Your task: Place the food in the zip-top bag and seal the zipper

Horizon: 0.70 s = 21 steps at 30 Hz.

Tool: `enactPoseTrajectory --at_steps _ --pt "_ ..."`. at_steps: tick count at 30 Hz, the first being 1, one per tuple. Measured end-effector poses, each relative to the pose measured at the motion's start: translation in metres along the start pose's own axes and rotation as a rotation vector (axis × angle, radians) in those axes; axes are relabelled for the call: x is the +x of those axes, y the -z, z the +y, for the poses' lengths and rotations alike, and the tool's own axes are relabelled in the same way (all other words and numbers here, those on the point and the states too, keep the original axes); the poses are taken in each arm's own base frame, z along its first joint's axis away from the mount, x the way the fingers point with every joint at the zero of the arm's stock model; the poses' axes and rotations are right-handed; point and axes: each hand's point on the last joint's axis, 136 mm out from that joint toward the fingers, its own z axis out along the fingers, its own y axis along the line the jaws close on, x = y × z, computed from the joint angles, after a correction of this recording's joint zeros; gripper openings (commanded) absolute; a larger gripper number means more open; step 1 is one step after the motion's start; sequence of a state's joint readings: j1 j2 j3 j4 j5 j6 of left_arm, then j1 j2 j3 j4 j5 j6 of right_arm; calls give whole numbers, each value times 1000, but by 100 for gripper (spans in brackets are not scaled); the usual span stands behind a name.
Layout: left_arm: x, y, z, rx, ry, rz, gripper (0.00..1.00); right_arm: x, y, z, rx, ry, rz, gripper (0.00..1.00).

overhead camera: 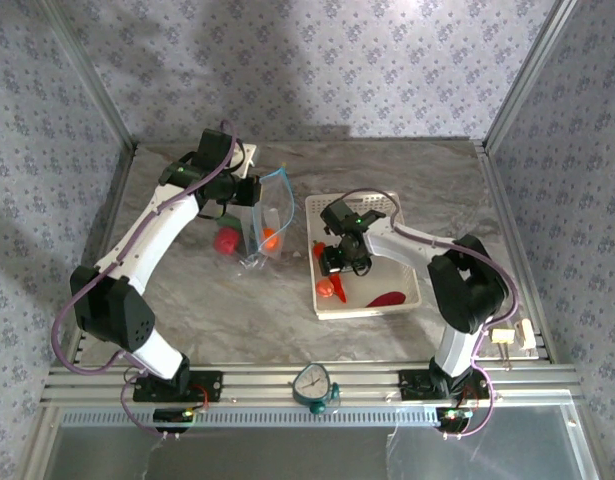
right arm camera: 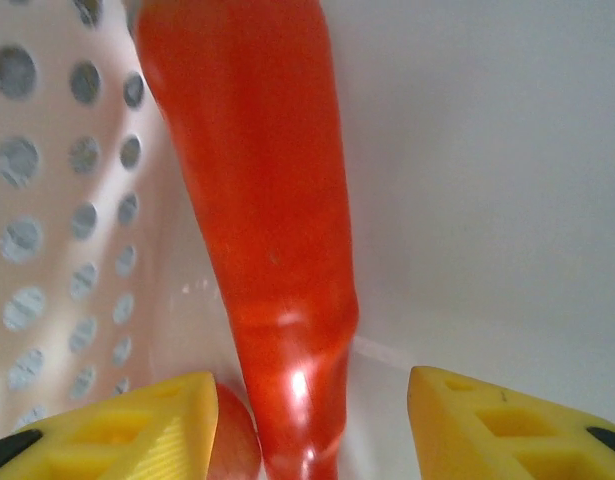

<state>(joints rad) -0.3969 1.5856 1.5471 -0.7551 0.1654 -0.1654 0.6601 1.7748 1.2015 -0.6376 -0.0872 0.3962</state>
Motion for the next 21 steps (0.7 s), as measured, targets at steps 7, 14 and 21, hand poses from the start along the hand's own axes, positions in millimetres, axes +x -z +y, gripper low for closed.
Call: enactPoseTrajectory --at_steps 7,14,21 --pt "0 0 0 0 0 0 11 -15 -9 6 -7 12 -23 57" --pt "0 0 -1 4 0 0 11 -19 -23 6 -1 23 -8 54" --pt "0 0 -1 4 0 0 11 -25 -27 5 -2 23 -15 46"
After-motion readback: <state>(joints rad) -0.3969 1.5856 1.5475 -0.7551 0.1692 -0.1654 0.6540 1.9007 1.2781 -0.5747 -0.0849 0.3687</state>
